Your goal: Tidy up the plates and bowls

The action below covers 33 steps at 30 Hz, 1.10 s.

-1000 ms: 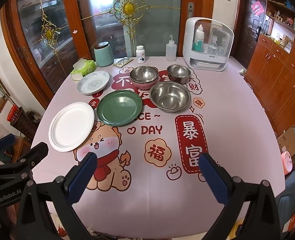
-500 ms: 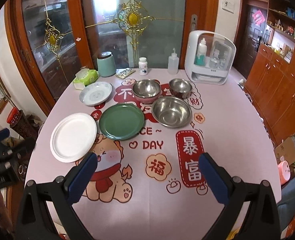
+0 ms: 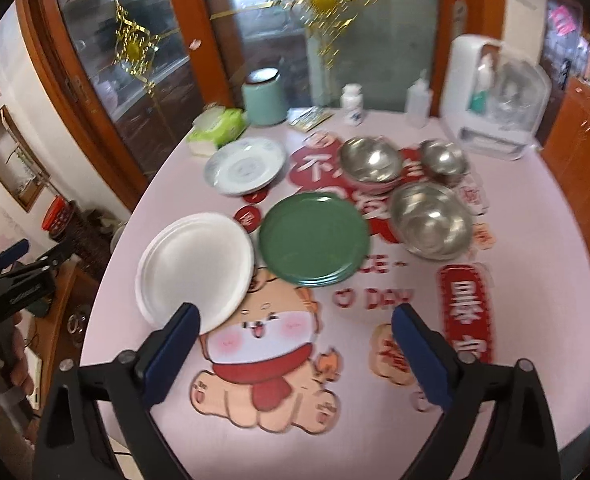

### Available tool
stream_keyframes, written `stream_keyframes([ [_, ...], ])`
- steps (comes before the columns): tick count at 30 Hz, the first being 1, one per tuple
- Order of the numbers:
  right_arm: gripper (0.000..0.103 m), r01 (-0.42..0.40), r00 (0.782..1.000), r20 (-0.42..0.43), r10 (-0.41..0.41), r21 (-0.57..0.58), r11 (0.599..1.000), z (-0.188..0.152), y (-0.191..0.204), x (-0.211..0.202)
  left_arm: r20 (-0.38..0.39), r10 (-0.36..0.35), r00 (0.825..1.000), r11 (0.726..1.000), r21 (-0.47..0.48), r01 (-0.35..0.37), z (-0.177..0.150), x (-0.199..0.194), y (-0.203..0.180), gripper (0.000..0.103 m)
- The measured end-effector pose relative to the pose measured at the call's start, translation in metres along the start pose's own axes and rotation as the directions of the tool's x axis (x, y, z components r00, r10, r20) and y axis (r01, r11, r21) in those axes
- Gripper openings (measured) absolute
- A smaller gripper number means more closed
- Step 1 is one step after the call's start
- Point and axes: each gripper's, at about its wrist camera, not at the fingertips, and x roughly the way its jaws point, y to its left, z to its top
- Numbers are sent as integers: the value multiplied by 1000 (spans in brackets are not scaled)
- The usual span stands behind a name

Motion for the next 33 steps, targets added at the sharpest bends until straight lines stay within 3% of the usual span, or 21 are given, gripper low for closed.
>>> stream_keyframes([
  [5, 83, -41, 992, -119, 50, 72, 997, 4, 10, 75, -132, -60, 989, 998, -18, 58, -3, 82, 21, 95],
  [8, 78, -70, 977, -192, 94, 131, 989, 1, 12, 118, -219, -117, 969, 993, -56, 108, -4, 133, 30, 90],
  [12, 71, -90, 956, -260, 133, 173, 981, -1, 15, 160, -305, -139, 942, 990, -77, 121, -5, 186, 35, 81],
  [20, 68, -95, 941, -298, 158, 216, 972, 5, 20, 194, -384, -217, 898, 976, -119, 184, -4, 231, 32, 76],
  [29, 47, -103, 927, -332, 173, 217, 971, 7, 29, 214, -456, -266, 849, 963, -94, 252, -6, 251, 19, 62],
  [33, 33, -112, 920, -349, 177, 196, 974, 7, 36, 218, -486, -284, 827, 957, -90, 275, -8, 259, 15, 57],
])
